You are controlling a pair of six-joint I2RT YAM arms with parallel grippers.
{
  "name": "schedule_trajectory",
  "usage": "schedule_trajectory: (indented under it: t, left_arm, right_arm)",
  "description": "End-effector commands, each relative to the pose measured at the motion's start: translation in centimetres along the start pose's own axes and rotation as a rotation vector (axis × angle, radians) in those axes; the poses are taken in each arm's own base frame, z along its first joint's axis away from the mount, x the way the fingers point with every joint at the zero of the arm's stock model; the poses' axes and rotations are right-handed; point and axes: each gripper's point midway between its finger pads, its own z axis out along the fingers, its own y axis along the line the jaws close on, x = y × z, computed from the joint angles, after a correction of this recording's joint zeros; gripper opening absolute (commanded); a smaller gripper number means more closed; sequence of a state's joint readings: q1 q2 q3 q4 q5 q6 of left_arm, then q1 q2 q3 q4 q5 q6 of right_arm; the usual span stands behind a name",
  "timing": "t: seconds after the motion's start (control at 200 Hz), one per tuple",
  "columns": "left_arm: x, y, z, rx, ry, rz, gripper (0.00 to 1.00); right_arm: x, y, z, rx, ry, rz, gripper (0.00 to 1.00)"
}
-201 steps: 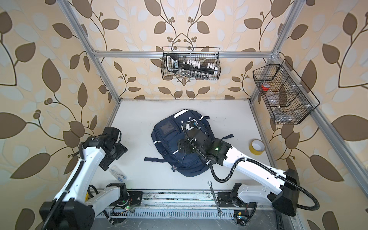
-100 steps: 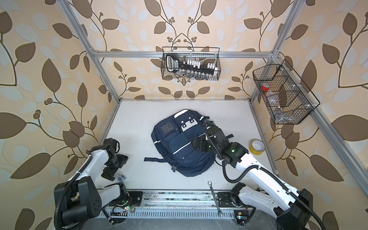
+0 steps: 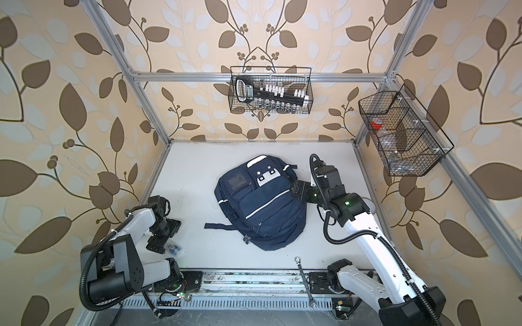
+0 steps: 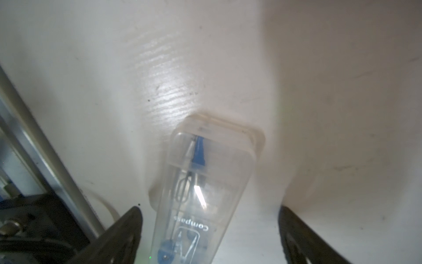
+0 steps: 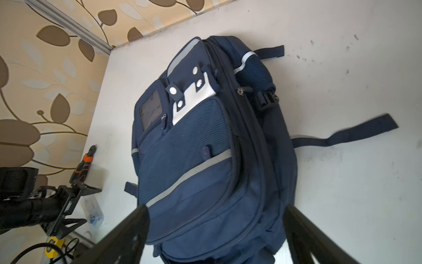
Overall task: Pack books, pencil case, and school supplies into a backpack
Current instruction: Move the compass set from the middle-left of the table.
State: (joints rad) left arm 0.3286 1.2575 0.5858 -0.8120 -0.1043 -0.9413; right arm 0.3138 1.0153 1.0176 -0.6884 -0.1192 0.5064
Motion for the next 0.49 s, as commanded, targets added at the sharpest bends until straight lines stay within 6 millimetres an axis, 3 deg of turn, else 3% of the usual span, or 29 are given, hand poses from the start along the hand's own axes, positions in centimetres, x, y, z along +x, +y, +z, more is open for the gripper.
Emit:
schedule_trajectory:
  t: [0.0,0.06,0.185,0.265,0.365,0.49]
  left_arm:
    - [0.7,-1.5,1.3,0.056,0.026,0.010,0.74]
    - [2.2,-4.4,1.7,0.111,0.072,0.057,0.69]
    - [4.7,-11.4,-0.1,0.162,0.009,0.271,0.71]
    - [6.1,-14.0,-1.0,0.185,-0.010,0.323,0.71]
    - [6.5,-14.6,-1.1,0.146,-0.032,0.328,0.71]
    - [6.3,-13.2,0.3,0.072,-0.040,0.294,0.69]
  right_arm:
    - [-0.3,0.1,-1.1,-0.029,0.013,-0.030,0.90]
    - [-0.3,-0.7,-1.2,-0.012,0.012,-0.034,0.90]
    - [0.4,-1.7,-0.4,0.011,0.031,-0.032,0.89]
    - [0.7,-1.7,0.3,-0.002,0.041,-0.019,0.89]
    - [0.6,-1.8,0.7,-0.003,0.042,-0.005,0.87]
    - [0.3,-1.8,0.5,-0.006,0.034,-0.005,0.85]
